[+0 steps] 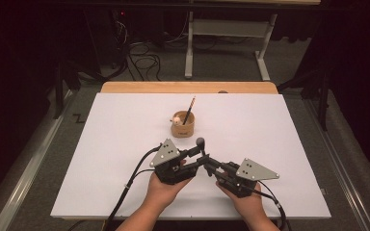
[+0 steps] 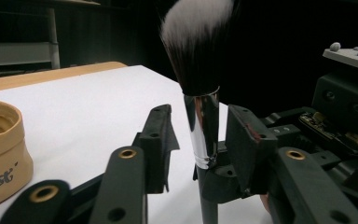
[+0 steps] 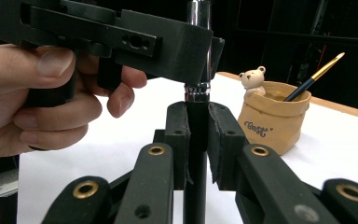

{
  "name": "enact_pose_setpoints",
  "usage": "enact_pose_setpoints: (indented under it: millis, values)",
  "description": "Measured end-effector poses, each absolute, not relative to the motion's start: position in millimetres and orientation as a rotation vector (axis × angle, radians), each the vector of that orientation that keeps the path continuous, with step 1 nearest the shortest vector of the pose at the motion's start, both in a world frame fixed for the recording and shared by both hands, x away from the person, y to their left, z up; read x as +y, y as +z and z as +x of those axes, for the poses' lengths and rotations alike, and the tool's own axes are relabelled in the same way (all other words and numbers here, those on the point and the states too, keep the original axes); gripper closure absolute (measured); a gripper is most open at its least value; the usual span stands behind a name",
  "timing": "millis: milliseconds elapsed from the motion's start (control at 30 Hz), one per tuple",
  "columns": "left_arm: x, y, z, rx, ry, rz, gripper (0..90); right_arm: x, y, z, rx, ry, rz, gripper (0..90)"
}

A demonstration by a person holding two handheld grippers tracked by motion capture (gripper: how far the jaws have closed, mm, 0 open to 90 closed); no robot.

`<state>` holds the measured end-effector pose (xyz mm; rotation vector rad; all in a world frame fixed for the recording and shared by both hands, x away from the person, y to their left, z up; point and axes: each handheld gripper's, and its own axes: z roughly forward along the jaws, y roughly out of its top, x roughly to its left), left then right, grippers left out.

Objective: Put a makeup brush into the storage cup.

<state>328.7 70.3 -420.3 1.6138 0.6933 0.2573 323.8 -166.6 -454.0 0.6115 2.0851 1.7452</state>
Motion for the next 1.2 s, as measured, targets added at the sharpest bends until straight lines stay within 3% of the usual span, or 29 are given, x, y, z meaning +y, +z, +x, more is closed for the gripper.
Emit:
enact_pose_setpoints:
  millis: [667,1200]
  values:
    - [68.9,-420.1,328.2,0.682,0.241,1.607,75.6,-166.7,-453.6,323.8,2.075,1.745,0.609,80.7]
    - [68.3,-419.7,327.7,0.673,0.239,1.603,76.6,-166.5,-452.5,323.5,2.077,1.736,0.602,79.9]
